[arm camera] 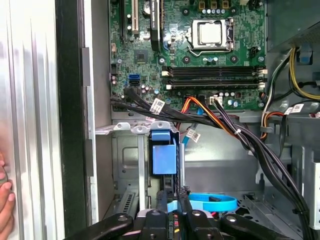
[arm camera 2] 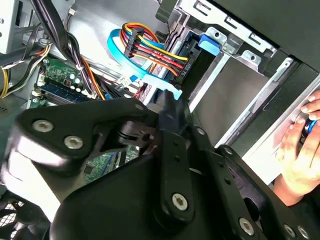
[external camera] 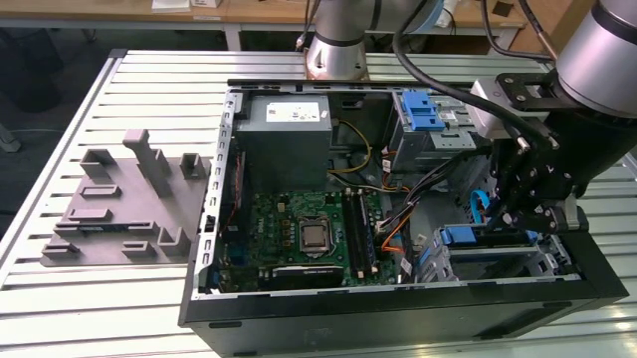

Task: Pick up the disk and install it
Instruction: 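Insert the second disk wire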

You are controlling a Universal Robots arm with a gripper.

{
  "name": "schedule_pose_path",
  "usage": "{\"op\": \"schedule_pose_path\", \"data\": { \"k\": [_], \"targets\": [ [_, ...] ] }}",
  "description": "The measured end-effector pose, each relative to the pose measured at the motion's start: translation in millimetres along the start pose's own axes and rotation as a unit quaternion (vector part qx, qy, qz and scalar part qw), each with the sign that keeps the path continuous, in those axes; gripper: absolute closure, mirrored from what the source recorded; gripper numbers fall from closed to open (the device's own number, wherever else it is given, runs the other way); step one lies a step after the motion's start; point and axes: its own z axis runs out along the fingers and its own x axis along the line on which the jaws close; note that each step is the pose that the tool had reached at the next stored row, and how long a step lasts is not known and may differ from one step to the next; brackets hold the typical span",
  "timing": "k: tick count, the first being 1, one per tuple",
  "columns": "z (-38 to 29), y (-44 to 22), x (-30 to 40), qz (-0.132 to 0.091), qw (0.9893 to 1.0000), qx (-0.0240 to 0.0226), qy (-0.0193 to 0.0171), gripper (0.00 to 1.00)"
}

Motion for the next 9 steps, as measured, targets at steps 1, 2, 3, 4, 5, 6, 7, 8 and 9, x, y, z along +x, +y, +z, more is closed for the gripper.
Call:
{"op": "schedule_pose_path", "data": {
  "k": [1, 2, 3, 4, 5, 6, 7, 8, 9],
  "targets": [
    [-0.6, 0.0, -0.2, 0.0, 1.0, 0.0, 0.0001, 0.85],
    [-0.7, 0.0, -0.2, 0.0, 1.0, 0.0, 0.0001, 0.85],
    [-0.7, 0.0, -0.1, 0.0, 1.0, 0.0, 0.0001, 0.89],
    [-0.8, 0.0, -0.2, 0.0, 1.0, 0.0, 0.0001, 0.89],
    [-0.8, 0.0, -0.2, 0.0, 1.0, 0.0, 0.0002, 0.89],
    [-1.0, 0.0, -0.1, 0.0, 1.0, 0.0, 0.0004, 0.89],
    [-0.9, 0.0, -0.1, 0.0, 1.0, 0.0, 0.0004, 0.89],
    [-0.9, 0.0, -0.1, 0.0, 1.0, 0.0, 0.0004, 0.89],
    [-1.0, 0.0, -0.1, 0.0, 1.0, 0.0, 0.0005, 0.89]
  ]
}}
